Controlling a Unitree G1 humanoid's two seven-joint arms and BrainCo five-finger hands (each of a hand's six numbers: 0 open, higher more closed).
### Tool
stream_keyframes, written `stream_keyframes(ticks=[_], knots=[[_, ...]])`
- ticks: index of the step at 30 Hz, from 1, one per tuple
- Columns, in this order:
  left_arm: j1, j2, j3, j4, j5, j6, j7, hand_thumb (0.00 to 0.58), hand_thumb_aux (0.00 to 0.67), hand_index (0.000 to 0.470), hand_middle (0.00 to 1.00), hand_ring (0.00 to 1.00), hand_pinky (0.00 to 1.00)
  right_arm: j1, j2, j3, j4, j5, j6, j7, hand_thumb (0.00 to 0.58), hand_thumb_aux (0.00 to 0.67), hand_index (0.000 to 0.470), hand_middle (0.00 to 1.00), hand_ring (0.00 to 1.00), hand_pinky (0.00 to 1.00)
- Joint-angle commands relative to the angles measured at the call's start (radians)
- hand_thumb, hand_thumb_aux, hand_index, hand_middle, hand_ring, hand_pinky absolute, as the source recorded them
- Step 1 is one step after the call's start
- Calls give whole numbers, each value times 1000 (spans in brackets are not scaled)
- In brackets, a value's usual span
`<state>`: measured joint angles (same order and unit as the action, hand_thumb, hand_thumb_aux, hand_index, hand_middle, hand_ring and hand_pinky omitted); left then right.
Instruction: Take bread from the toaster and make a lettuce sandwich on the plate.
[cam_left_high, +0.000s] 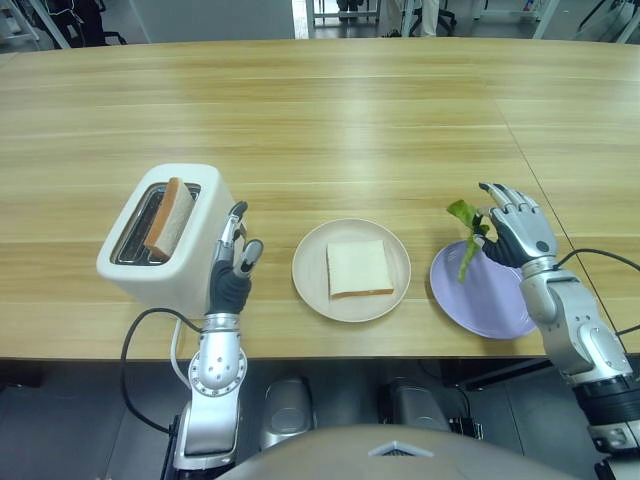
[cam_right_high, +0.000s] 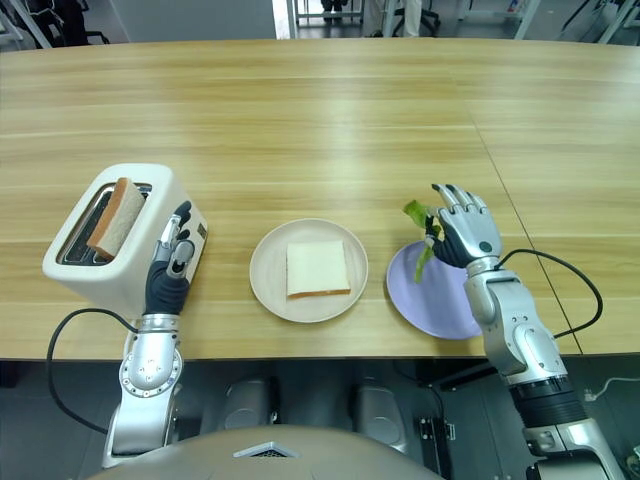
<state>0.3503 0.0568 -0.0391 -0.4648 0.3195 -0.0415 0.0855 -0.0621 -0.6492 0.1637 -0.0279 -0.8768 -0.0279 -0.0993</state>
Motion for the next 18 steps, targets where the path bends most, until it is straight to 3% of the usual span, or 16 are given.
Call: stream_keyframes(ticks=[1,18], knots=[[-14,-1,-17,35,7,4,-2,0,0,0,0,0,0,-25,20,54,42,-10,-36,12,580,670,460,0,0,0],[-146,15,-48,146,-7,-20,-24,0,0,0,0,0,0,-94,183,165,149,-3,-58,-10,580,670,460,0,0,0]])
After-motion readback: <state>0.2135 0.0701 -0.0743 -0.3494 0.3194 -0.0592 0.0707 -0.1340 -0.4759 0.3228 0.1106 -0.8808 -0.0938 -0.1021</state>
